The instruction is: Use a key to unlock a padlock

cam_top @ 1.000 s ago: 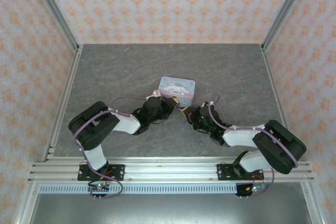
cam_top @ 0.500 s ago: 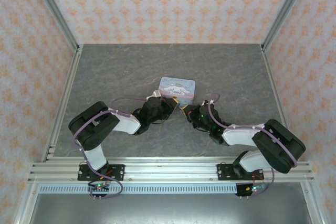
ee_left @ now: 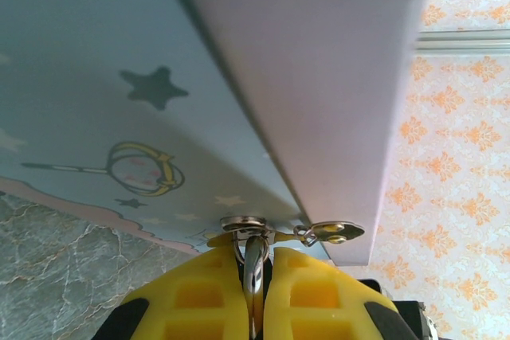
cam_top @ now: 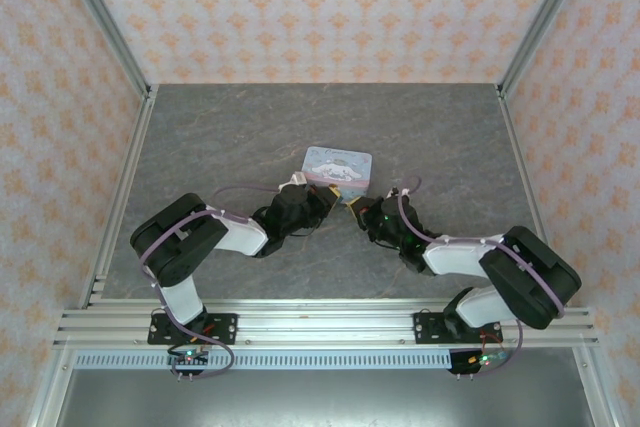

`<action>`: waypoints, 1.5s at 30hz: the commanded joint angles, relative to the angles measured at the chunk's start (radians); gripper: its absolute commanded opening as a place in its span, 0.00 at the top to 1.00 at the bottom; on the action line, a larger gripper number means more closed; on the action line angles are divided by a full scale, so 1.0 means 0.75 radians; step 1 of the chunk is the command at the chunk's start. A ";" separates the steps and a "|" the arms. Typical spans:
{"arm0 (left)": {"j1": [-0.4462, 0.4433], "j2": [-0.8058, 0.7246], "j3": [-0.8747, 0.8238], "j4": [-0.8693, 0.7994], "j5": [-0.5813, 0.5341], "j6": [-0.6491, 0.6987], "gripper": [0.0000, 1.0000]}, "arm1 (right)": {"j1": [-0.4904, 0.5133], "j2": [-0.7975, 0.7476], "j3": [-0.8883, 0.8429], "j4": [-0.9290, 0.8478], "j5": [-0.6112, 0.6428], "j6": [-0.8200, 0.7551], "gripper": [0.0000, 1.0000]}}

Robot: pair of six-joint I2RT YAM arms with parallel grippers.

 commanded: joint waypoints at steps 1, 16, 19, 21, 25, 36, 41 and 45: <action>-0.016 -0.022 0.015 0.071 -0.039 -0.007 1.00 | -0.006 0.020 0.040 0.035 -0.004 -0.003 1.00; -0.026 -0.001 0.034 0.073 -0.044 -0.011 1.00 | -0.004 0.036 0.060 0.040 -0.009 -0.003 1.00; -0.030 0.001 0.034 0.074 -0.045 -0.011 1.00 | -0.006 0.037 0.062 0.037 -0.009 -0.002 1.00; -0.033 0.003 0.033 0.075 -0.047 -0.011 1.00 | -0.006 0.036 0.065 0.038 -0.008 -0.003 1.00; -0.039 0.003 0.036 0.070 -0.054 -0.006 1.00 | -0.006 0.035 0.073 0.040 -0.015 -0.002 1.00; -0.051 0.003 0.051 0.047 -0.096 -0.008 1.00 | -0.002 0.019 0.082 0.031 -0.029 0.007 1.00; -0.059 0.003 0.057 0.040 -0.113 -0.012 1.00 | -0.001 0.021 0.088 0.032 -0.034 0.014 1.00; -0.065 0.003 0.059 0.038 -0.130 -0.020 1.00 | 0.006 0.016 0.090 0.034 -0.031 0.018 1.00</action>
